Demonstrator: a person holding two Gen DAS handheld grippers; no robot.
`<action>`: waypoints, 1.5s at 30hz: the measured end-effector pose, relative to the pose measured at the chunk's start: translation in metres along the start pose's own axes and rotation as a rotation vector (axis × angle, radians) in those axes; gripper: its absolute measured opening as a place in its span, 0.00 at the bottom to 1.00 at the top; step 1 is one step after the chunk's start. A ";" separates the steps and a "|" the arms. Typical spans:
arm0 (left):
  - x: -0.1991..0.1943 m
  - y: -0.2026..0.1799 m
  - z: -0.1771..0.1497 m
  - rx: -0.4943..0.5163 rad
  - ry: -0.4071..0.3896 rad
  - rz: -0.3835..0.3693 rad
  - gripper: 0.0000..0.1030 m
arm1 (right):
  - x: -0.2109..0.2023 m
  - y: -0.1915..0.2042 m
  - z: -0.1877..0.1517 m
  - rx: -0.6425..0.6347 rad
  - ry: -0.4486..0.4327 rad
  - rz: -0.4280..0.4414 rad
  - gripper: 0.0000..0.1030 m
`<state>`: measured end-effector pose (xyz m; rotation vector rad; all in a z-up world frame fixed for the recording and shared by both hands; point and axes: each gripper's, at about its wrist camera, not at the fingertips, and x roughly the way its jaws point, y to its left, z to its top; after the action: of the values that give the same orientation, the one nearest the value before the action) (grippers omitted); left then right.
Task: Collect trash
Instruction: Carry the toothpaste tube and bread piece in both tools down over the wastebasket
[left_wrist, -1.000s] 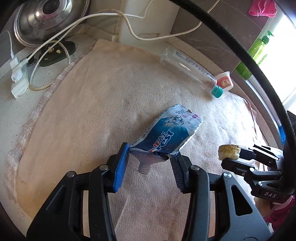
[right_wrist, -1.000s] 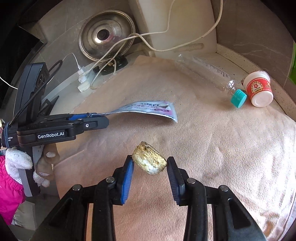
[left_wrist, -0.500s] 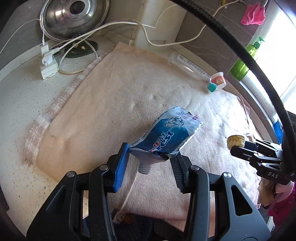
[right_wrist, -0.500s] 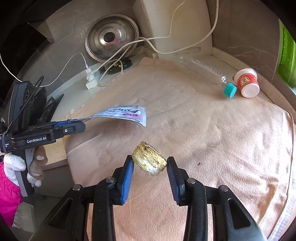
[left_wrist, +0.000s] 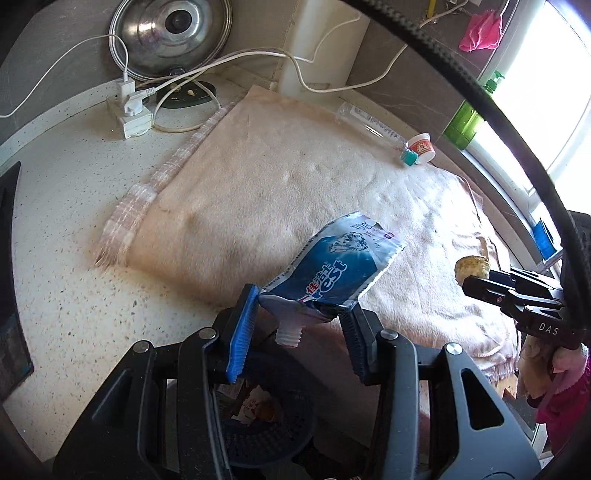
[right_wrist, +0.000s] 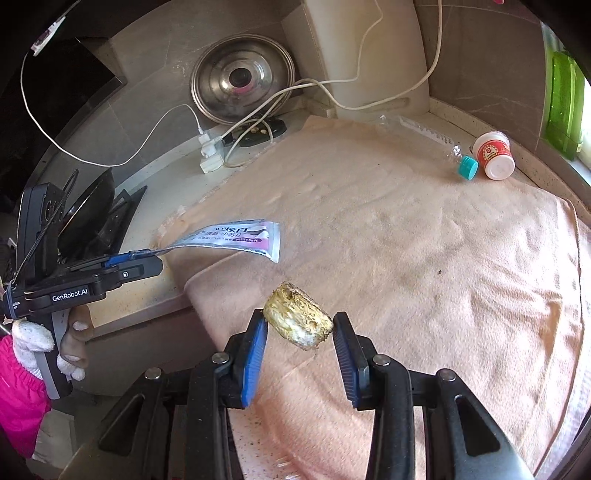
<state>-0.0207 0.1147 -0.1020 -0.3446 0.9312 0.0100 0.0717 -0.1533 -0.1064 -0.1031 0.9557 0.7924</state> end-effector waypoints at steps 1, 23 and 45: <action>-0.004 0.002 -0.004 -0.001 0.000 -0.002 0.44 | -0.001 0.004 -0.003 0.003 -0.001 0.001 0.36; -0.067 0.049 -0.087 -0.031 0.016 -0.010 0.44 | -0.002 0.087 -0.062 0.005 0.039 0.014 0.36; -0.043 0.086 -0.157 -0.047 0.161 0.037 0.44 | 0.047 0.124 -0.107 0.022 0.153 0.002 0.36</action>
<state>-0.1833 0.1562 -0.1785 -0.3757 1.0977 0.0386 -0.0674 -0.0815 -0.1747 -0.1453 1.1091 0.7842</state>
